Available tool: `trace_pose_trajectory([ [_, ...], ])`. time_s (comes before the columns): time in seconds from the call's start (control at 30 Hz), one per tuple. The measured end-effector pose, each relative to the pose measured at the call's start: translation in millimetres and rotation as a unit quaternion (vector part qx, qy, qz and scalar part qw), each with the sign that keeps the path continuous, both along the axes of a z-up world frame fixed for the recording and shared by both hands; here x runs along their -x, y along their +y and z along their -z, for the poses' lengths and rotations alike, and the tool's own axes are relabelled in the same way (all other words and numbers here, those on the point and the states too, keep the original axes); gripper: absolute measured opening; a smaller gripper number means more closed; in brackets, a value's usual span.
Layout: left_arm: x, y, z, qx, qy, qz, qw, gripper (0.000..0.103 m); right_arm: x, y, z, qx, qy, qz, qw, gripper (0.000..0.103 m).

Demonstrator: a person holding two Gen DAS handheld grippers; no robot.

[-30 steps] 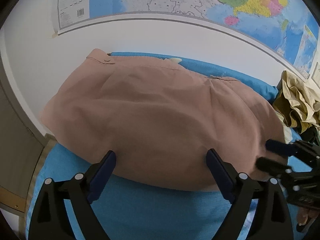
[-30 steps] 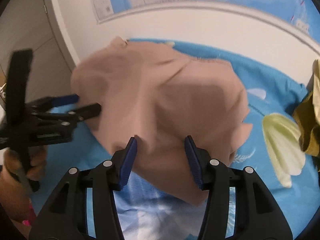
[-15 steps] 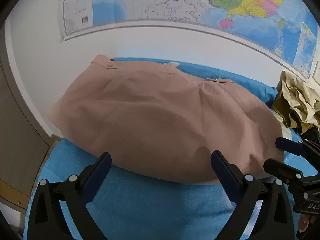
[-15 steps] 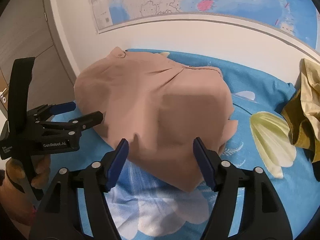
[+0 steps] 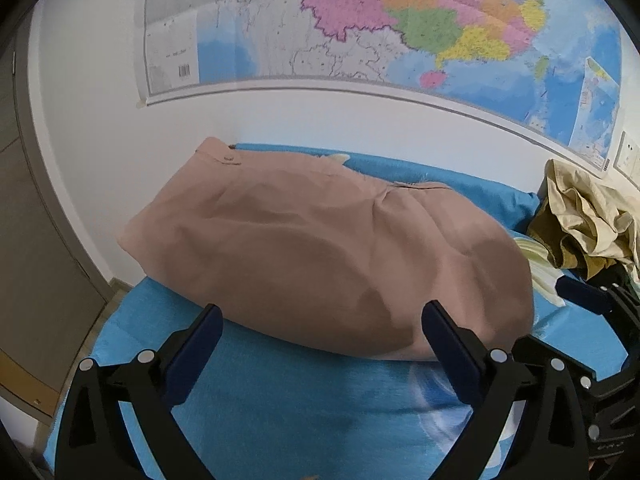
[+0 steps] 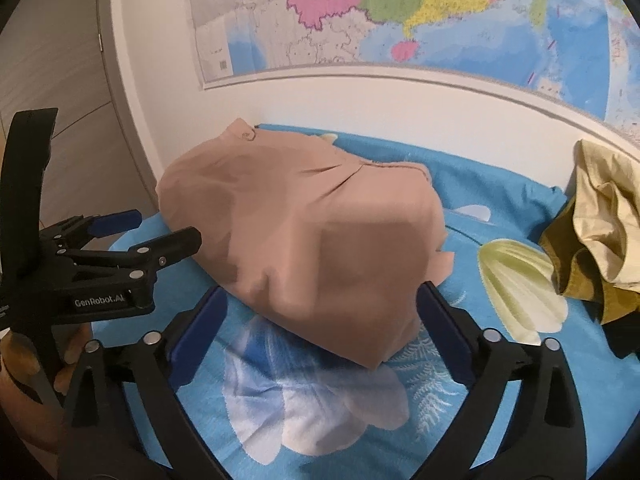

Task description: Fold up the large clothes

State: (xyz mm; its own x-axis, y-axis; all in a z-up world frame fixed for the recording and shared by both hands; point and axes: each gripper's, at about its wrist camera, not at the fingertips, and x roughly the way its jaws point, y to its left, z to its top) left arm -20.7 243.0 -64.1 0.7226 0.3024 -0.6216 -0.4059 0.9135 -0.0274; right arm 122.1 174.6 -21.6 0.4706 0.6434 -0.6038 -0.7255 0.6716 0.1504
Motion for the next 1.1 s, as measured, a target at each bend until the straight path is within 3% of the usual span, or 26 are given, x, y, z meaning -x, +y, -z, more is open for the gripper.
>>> trace_pose_trajectory([
  [0.4, 12.5, -14.0, -4.5, -0.001, -0.01, -0.013, 0.9999, 0.096, 18.6, -13.2, -5.6, -0.009, -0.02, 0.008, 1.0, 0.097],
  [1.1, 26.7, -14.2, -2.7, 0.001, -0.018, -0.02, 0.9996, 0.096, 32.0, -17.5, -5.4, -0.016, -0.004, -0.003, 1.0, 0.097],
])
